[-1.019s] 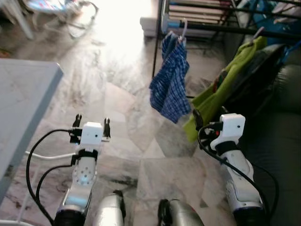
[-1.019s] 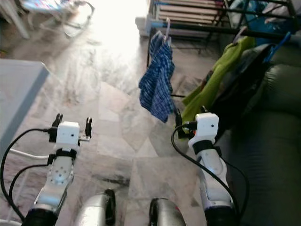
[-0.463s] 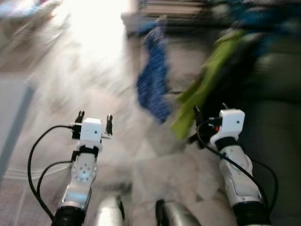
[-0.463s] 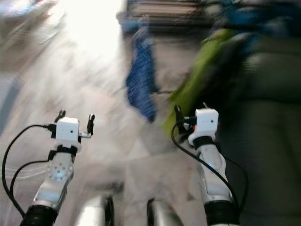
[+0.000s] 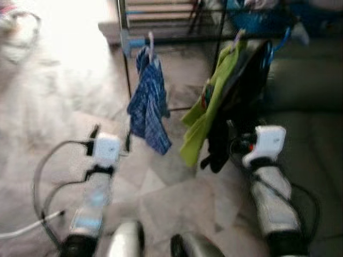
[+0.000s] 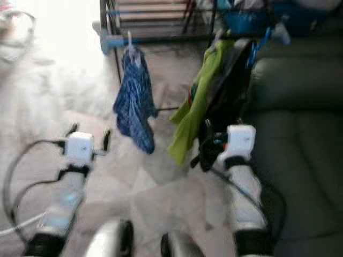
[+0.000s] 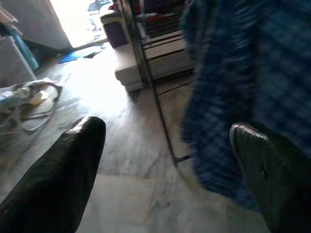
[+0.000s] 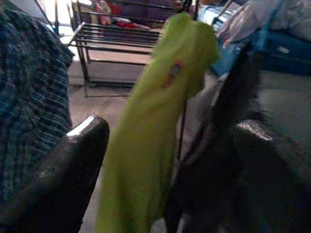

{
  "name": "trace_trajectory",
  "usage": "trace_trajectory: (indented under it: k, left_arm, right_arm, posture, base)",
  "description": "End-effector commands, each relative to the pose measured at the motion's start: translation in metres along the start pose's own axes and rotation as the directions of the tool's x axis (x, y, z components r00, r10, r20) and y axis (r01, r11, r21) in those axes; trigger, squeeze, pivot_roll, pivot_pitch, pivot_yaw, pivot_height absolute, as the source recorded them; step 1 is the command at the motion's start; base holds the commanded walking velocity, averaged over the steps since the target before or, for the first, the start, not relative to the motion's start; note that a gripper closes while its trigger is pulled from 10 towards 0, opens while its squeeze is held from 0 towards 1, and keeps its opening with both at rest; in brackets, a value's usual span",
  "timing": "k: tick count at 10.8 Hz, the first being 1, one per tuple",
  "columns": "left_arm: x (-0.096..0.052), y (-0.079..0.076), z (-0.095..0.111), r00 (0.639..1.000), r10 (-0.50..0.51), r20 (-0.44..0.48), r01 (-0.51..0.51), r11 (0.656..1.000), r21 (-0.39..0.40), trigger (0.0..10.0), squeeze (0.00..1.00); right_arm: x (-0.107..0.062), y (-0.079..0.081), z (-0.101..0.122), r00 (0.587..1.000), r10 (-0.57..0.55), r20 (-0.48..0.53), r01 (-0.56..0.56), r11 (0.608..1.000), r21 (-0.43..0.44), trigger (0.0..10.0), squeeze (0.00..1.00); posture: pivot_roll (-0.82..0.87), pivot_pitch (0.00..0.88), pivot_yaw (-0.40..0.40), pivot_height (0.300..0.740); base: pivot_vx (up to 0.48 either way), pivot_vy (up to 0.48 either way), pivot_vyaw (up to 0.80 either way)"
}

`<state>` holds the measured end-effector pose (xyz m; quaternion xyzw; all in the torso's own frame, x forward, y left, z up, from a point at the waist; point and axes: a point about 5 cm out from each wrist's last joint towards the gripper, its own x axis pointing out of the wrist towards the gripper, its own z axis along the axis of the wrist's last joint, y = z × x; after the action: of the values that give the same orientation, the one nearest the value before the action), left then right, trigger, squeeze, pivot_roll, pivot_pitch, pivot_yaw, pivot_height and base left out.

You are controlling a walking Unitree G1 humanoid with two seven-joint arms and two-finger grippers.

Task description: Hang hanger

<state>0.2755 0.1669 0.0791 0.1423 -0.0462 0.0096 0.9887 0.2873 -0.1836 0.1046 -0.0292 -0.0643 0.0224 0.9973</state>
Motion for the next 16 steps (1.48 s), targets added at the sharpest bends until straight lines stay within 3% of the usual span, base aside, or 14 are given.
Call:
trace_trajectory:
  k: [1, 3, 6, 7, 8, 9, 10, 12, 13, 14, 15, 16]
  left_arm:
    - [-0.004, 0.003, -0.003, 1.000, 0.015, -0.015, -0.015, 1.000, 0.009, 10.0, 0.00]
    - [-0.007, 0.010, -0.004, 0.997, 0.074, -0.007, -0.074, 0.995, 0.067, 10.0, 0.00]
    - [-0.033, 0.023, 0.001, 0.995, 0.094, 0.012, -0.095, 0.987, 0.130, 10.0, 0.00]
    - [-0.053, 0.031, 0.000, 0.998, 0.065, 0.001, -0.065, 0.986, 0.153, 10.0, 0.00]
    - [-0.057, 0.034, -0.004, 1.000, -0.020, -0.021, 0.023, 0.984, 0.178, 10.0, 0.00]
    - [-0.059, 0.038, -0.009, 0.999, -0.028, -0.040, 0.036, 0.979, 0.201, 10.0, 0.00]
    - [-0.056, 0.041, -0.009, 0.999, -0.022, -0.041, 0.031, 0.974, 0.224, 10.0, 0.00]
    - [-0.053, 0.052, 0.001, 0.998, -0.053, -0.040, 0.061, 0.969, 0.240, 10.0, 0.00]
    - [-0.034, 0.043, 0.005, 0.995, -0.099, -0.028, 0.103, 0.968, 0.231, 10.0, 0.00]
    - [-0.010, 0.029, 0.009, 0.992, -0.122, 0.017, 0.115, 0.965, 0.235, 10.0, 0.00]
    - [0.012, 0.030, 0.021, 0.993, -0.094, 0.073, 0.076, 0.973, 0.217, 10.0, 0.00]
    - [0.018, 0.037, 0.021, 0.994, -0.047, 0.101, 0.022, 0.971, 0.240, 10.0, 0.00]
  right_arm:
    - [-0.004, -0.003, -0.003, 1.000, -0.013, -0.009, 0.013, 1.000, -0.006, 10.0, 0.00]
    - [-0.005, -0.003, -0.005, 1.000, -0.020, -0.011, 0.020, 1.000, -0.006, 10.0, 0.00]
    - [-0.025, 0.008, -0.013, 0.999, -0.029, -0.044, 0.029, 1.000, 0.012, 10.0, 0.00]
    - [-0.042, 0.010, -0.012, 0.998, -0.037, -0.041, 0.037, 0.999, 0.014, 10.0, 0.00]
    - [-0.056, 0.011, -0.019, 0.997, -0.045, -0.069, 0.044, 0.999, -0.012, 10.0, 0.00]
    - [-0.065, 0.011, -0.026, 0.993, -0.070, -0.097, 0.069, 0.998, -0.014, 10.0, 0.00]
    - [-0.072, 0.009, -0.032, 0.988, -0.099, -0.120, 0.098, 0.995, -0.018, 10.0, 0.00]
    - [-0.073, 0.007, -0.008, 0.987, -0.140, -0.079, 0.139, 0.990, -0.023, 10.0, 0.00]
    - [-0.060, 0.002, 0.009, 0.992, -0.124, -0.004, 0.124, 0.990, -0.073, 10.0, 0.00]
    - [-0.050, -0.008, 0.006, 0.988, -0.154, 0.015, 0.155, 0.985, -0.079, 10.0, 0.00]
    - [-0.038, -0.009, 0.005, 0.990, -0.138, 0.027, 0.140, 0.987, -0.081, 10.0, 0.00]
    - [-0.036, -0.007, -0.007, 0.995, -0.102, 0.004, 0.102, 0.986, -0.129, 10.0, 0.00]
  posture:
    - [-0.02, 0.186, -0.032, 0.740]
    - [-0.01, 0.190, -0.032, 0.740]
    - [0.01, 0.314, -0.014, 0.740]
    - [0.01, 0.338, 0.019, 0.740]
    - [0.01, 0.351, 0.039, 0.740]
    - [0.01, 0.366, 0.053, 0.740]
    - [0.00, 0.389, 0.062, 0.740]
    - [-0.07, 0.362, 0.070, 0.740]
    - [-0.09, 0.350, 0.102, 0.740]
    - [-0.09, 0.362, 0.112, 0.740]
    - [-0.08, 0.297, 0.100, 0.740]
    - [-0.07, 0.276, 0.092, 0.740]
  base:
    - [0.319, 0.322, 0.00]
    - [0.000, 0.000, 0.00]
    - [0.000, 0.000, 0.00]
    - [0.000, 0.000, 0.00]
    - [0.000, 0.000, 0.00]
    - [0.000, 0.000, 0.00]
    - [0.000, 0.000, 0.00]
    - [0.000, 0.000, 0.00]
    - [0.000, 0.000, 0.00]
    - [0.000, 0.000, 0.00]
    - [0.000, 0.000, 0.00]
    - [0.000, 0.000, 0.00]
